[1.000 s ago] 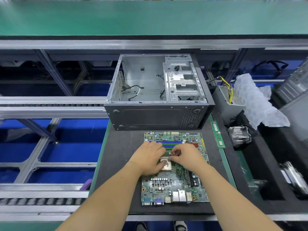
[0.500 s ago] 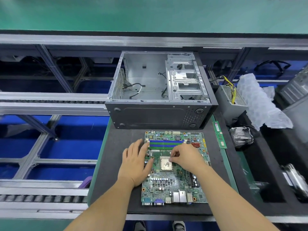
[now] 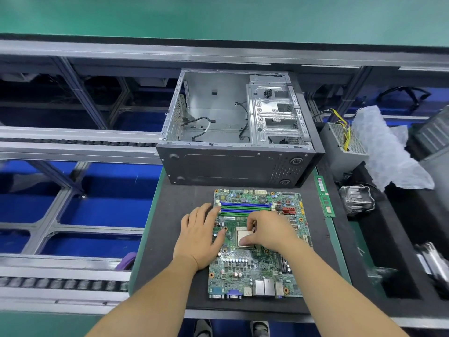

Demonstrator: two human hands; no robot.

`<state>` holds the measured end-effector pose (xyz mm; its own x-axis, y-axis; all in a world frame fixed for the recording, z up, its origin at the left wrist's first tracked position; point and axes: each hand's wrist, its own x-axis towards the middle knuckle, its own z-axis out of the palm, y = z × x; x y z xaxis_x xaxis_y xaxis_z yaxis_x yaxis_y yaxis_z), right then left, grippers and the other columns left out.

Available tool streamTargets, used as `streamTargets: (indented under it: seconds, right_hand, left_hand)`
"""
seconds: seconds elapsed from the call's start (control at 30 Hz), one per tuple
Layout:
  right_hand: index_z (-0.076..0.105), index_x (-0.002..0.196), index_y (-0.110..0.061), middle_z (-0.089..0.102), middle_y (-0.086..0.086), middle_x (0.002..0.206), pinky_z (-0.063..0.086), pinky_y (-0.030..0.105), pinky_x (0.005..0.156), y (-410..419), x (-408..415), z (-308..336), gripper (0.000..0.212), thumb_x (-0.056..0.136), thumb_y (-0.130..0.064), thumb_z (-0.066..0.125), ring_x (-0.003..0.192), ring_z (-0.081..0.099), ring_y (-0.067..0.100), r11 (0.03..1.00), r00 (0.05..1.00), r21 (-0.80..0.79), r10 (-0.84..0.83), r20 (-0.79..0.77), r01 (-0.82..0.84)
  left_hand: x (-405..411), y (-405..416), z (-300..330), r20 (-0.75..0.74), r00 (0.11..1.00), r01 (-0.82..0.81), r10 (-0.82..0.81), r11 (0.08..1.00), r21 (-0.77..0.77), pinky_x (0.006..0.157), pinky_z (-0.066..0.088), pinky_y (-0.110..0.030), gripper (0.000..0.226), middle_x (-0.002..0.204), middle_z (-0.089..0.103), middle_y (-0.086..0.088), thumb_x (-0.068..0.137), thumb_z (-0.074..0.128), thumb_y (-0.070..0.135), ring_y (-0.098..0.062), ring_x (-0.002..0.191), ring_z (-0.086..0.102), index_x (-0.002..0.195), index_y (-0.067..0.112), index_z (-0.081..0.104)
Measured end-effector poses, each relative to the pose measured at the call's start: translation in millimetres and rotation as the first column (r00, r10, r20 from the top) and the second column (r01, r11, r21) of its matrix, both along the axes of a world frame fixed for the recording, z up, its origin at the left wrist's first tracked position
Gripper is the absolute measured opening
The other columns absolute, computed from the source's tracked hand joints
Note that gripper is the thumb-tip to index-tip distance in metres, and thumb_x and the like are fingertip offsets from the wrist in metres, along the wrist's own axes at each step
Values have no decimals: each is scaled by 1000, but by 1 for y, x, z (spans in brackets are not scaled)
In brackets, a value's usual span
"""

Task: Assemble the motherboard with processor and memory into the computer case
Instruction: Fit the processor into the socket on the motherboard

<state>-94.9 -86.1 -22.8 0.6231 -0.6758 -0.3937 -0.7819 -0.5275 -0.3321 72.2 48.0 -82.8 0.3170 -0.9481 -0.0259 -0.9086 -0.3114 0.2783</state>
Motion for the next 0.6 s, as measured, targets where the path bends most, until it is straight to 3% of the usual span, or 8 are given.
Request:
streamTargets:
  seconds: [0.1, 0.3, 0.6]
  right_hand:
    - [55, 84, -30, 61, -13, 81, 39, 33, 75, 2, 5, -1, 48, 65, -64, 82, 79, 57, 12, 999, 1000, -34, 3, -30, -4]
    - [57, 82, -28, 59, -12, 78, 41, 27, 58, -1, 4, 1, 39, 70, -51, 86, 68, 55, 10, 998, 999, 58, -37, -10, 37]
    - [57, 76, -25, 61, -8, 72, 46, 29, 60, -4, 13, 4, 38, 70, -45, 88, 66, 58, 14, 994, 996, 89, -53, -75, 59]
  left_hand:
    - [0, 0, 1, -7, 1000, -3, 3, 1000, -5, 116, 22, -44, 65, 153, 28, 3, 94, 18, 58, -20, 140, 26, 150, 27, 28]
    - [0, 0, 0, -6, 1000, -2, 2, 1000, 0, 115, 21, -43, 65, 153, 28, 4, 94, 17, 59, -19, 140, 26, 150, 27, 28]
    - [1, 0, -1, 4, 1000, -4, 4, 1000, 0, 116, 21, -43, 64, 151, 29, 5, 94, 21, 59, -19, 139, 27, 150, 28, 27]
